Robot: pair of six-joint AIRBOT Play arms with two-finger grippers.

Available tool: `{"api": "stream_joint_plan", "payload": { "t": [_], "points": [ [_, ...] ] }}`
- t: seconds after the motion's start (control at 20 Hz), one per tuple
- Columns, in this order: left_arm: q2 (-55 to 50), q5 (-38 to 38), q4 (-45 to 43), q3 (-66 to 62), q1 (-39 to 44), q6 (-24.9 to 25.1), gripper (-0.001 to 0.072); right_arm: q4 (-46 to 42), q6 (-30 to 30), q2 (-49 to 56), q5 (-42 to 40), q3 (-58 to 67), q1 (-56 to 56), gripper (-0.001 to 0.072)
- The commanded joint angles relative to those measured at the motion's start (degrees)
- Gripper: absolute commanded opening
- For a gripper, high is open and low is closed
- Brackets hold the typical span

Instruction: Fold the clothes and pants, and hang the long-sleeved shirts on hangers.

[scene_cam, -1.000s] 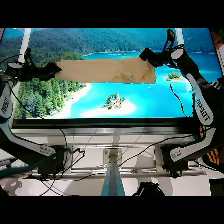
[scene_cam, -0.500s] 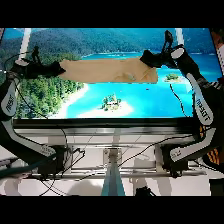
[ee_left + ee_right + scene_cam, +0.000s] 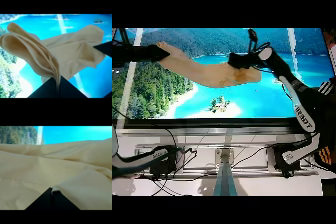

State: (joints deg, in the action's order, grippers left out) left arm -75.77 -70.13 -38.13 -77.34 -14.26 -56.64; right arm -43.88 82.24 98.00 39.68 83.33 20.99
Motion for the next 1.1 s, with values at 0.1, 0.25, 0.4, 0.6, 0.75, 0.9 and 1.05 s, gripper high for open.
{"api": "stream_joint_plan", "payload": {
  "t": [0.1, 0.25, 0.4, 0.6, 0.75, 0.9, 1.05],
  "points": [
    [11.6, -3.9, 0.1, 0.0, 0.0, 0.1, 0.0012, 0.2, 6.9, 4.5, -6.2, 8.9, 17.4, 0.0007],
    [12.2, -4.5, 0.5, 0.0, 0.0, 0.0, 0.0013, 0.0, 7.3, 7.9, -6.2, 14.8, 23.9, 0.0007],
    [11.9, -4.5, 0.5, 0.0, 0.0, 0.1, 0.0013, -1.7, 7.3, 8.0, -5.6, 15.7, 25.2, 0.0008],
    [11.5, -4.5, -0.2, 0.0, 0.0, 0.1, 0.0013, -5.9, 7.3, 7.7, 2.6, 15.7, 19.7, 0.0008],
    [11.5, -4.5, -2.5, 0.0, -0.1, 0.1, 0.0013, -10.8, 7.3, 6.6, 14.0, 15.7, 11.3, 0.0008],
    [11.5, -4.5, -6.8, 0.0, -0.1, 0.1, 0.0012, -17.5, 7.3, 3.8, 20.1, 15.7, 1.6, 0.0008],
    [11.5, -4.1, -8.4, 0.0, -0.1, 0.1, 0.0012, -19.5, 7.3, 1.3, 22.1, 15.7, -8.1, 0.0008]
  ]
}}
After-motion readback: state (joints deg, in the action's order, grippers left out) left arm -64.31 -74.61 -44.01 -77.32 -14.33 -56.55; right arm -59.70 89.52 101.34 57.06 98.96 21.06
